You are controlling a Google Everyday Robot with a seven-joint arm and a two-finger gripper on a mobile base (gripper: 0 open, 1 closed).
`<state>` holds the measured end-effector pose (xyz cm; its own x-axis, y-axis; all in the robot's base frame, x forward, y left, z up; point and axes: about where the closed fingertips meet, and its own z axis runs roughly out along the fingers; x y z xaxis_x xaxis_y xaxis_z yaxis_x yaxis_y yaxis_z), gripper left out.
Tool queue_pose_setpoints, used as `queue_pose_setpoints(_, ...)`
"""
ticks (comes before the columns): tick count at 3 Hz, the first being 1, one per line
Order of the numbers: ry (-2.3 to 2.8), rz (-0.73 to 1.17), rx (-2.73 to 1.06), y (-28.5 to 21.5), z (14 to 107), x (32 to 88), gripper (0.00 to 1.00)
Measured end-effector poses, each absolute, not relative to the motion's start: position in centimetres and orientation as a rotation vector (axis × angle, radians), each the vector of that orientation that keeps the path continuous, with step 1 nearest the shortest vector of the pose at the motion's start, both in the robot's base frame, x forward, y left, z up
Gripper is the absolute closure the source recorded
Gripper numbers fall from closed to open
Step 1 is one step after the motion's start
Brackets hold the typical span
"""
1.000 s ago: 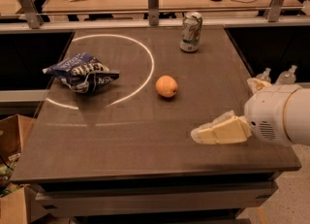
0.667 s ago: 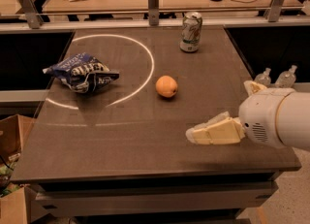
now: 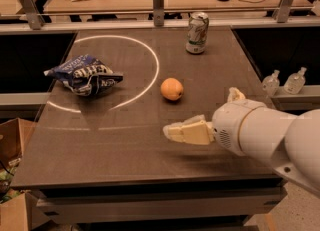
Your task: Move orange near 7up can
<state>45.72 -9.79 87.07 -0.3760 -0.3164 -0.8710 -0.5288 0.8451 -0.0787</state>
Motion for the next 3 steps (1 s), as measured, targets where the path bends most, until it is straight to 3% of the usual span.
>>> queue_pose_setpoints(3, 1.916, 0.265, -0.514, -4.9, 86.0, 50.4, 0.0)
